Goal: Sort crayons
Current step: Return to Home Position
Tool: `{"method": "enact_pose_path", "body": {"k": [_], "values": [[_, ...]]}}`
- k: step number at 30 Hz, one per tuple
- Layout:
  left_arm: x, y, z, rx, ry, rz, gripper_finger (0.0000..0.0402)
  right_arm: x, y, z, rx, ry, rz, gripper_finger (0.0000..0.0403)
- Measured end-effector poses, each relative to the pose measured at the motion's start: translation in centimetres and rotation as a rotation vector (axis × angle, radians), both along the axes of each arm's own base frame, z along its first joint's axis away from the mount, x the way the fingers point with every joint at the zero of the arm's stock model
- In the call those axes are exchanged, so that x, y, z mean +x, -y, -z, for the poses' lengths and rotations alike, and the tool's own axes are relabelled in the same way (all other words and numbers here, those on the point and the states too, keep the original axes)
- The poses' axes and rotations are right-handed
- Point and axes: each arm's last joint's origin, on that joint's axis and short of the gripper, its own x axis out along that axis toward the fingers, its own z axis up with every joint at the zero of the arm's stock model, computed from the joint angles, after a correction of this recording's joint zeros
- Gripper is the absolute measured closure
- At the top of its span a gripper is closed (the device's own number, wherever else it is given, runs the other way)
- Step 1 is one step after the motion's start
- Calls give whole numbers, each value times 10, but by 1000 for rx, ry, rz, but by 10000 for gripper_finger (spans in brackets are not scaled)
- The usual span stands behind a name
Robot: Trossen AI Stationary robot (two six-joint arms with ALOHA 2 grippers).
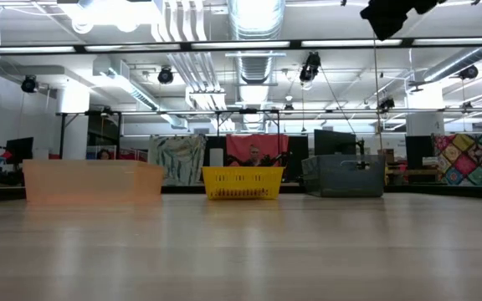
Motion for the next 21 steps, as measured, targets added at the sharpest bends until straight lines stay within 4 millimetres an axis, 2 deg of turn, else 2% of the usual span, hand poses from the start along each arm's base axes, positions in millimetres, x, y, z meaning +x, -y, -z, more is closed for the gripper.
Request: {"method": "enact_pose_path", "body": {"k": [10,15,21], "values": [[-6,-34,-10,25,-125,32,327,-8,-7,24,-4,94,-32,319],[-11,-53,-4,19,-143,65,327,-14,-8,35,-19,135,-41,319],[-30,-89,10,-71,-76,104,327,-29,-9,41,-21,177,-55,319]]}}
